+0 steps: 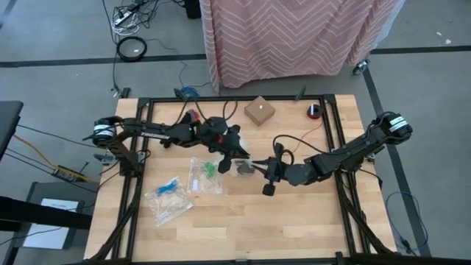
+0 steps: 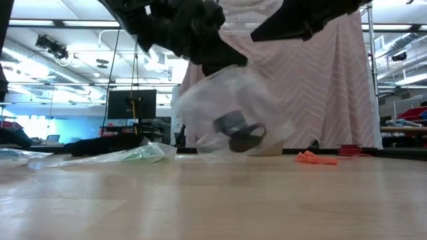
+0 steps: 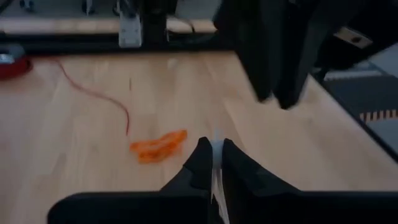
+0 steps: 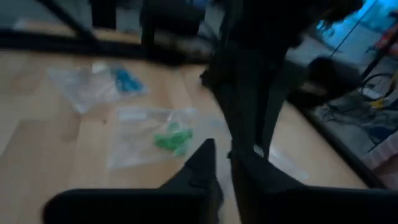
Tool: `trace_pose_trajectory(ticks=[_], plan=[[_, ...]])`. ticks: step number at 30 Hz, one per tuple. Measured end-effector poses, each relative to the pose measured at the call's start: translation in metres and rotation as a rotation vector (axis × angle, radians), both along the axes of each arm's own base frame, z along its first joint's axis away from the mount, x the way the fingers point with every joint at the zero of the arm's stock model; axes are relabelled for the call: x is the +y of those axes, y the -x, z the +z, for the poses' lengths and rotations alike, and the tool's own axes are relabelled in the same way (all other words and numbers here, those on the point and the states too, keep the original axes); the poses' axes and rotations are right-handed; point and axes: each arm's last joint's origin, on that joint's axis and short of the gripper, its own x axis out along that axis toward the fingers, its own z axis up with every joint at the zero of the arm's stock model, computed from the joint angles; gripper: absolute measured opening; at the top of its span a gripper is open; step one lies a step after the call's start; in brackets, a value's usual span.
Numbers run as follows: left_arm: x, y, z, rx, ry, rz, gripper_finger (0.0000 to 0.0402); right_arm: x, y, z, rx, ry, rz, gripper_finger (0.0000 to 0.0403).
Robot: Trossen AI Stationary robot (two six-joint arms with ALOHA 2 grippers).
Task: Sort rubber bands
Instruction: Close the transparent zip bag
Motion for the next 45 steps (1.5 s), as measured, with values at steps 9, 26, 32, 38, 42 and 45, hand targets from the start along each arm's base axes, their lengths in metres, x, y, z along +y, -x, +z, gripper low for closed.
trace_pose_trajectory(ticks=[9,26,32,38,42,45], plan=[[-0.002,0.008,0.010,0.007,-0.028,0.011,0.0020,-0.016,-0.005,-0.002,0.009,-0.037,-0.052,0.0206],[-0.013,0.006,0.014,-0.022,-0.026,-0.020,0.0020,-0.029,-0.010,-0.003,0.021,-0.073,-0.023,0.0153],[-0.017,0.005,0.015,-0.035,-0.026,-0.031,0.0020,-0.029,-0.010,-0.003,0.024,-0.071,-0.005,0.0127],[-0.020,0.004,0.020,-0.084,-0.014,-0.035,0.0020,-0.030,-0.011,-0.003,0.024,-0.083,0.018,0.0122],[-0.021,0.003,0.021,-0.095,-0.008,-0.047,0.0020,-0.034,-0.012,-0.003,0.022,-0.083,0.001,0.0120],[-0.022,0.004,0.020,-0.079,-0.006,-0.049,0.0020,-0.035,-0.012,-0.003,0.023,-0.079,-0.002,0.0102]])
